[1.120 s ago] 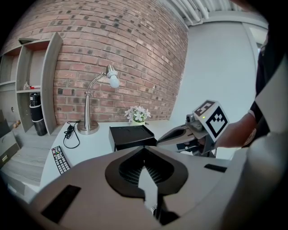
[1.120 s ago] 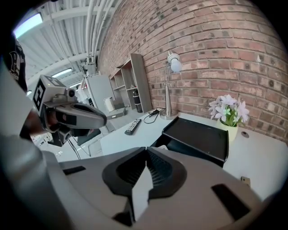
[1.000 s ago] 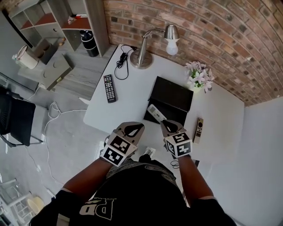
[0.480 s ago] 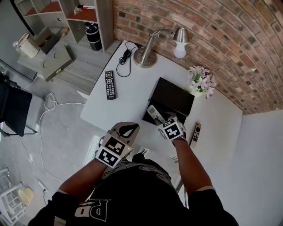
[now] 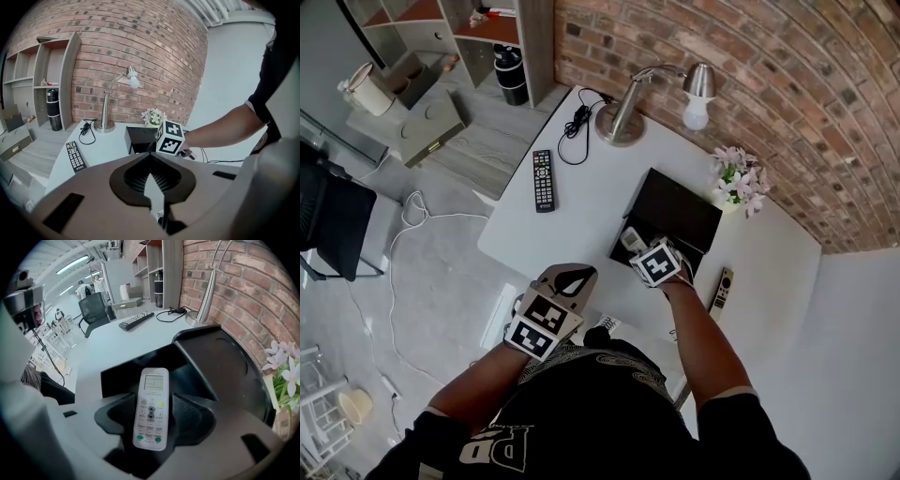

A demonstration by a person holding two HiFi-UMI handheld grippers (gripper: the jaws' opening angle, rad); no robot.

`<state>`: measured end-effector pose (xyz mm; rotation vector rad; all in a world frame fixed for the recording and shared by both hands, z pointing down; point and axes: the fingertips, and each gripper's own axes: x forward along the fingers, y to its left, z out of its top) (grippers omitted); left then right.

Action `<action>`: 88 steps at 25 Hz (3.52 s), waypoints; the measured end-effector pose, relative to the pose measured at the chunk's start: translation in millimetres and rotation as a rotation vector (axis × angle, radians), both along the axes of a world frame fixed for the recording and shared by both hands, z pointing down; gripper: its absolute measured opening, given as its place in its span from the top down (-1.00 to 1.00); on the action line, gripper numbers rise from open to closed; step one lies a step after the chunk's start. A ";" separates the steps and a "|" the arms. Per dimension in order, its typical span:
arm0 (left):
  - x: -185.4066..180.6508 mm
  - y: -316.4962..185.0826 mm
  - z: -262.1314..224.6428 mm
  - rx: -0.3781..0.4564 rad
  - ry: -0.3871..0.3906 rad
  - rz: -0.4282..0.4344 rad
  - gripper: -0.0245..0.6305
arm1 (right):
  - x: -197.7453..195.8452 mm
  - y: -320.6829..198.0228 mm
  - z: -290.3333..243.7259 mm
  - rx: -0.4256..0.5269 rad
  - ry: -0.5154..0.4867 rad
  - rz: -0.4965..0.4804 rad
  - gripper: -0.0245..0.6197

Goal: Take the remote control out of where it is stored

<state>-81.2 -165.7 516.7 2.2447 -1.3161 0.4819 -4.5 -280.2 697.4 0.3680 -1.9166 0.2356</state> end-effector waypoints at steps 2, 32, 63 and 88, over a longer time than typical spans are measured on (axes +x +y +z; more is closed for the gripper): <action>-1.1 0.2 -0.5 -0.001 0.000 -0.005 0.91 | -1.0 -0.9 6.4 -0.008 0.007 -0.008 0.22; 0.5 -2.8 -5.6 0.015 -0.006 0.027 0.91 | 16.9 1.0 -28.8 0.054 -0.047 0.001 0.26; 145.0 -21.0 -13.9 0.038 -0.012 0.346 0.91 | 370.6 15.0 -42.5 0.055 -0.293 1.094 0.26; 143.7 -28.8 -11.2 0.018 -0.043 0.284 0.91 | 397.4 -9.4 18.8 -0.051 -0.212 1.163 0.27</action>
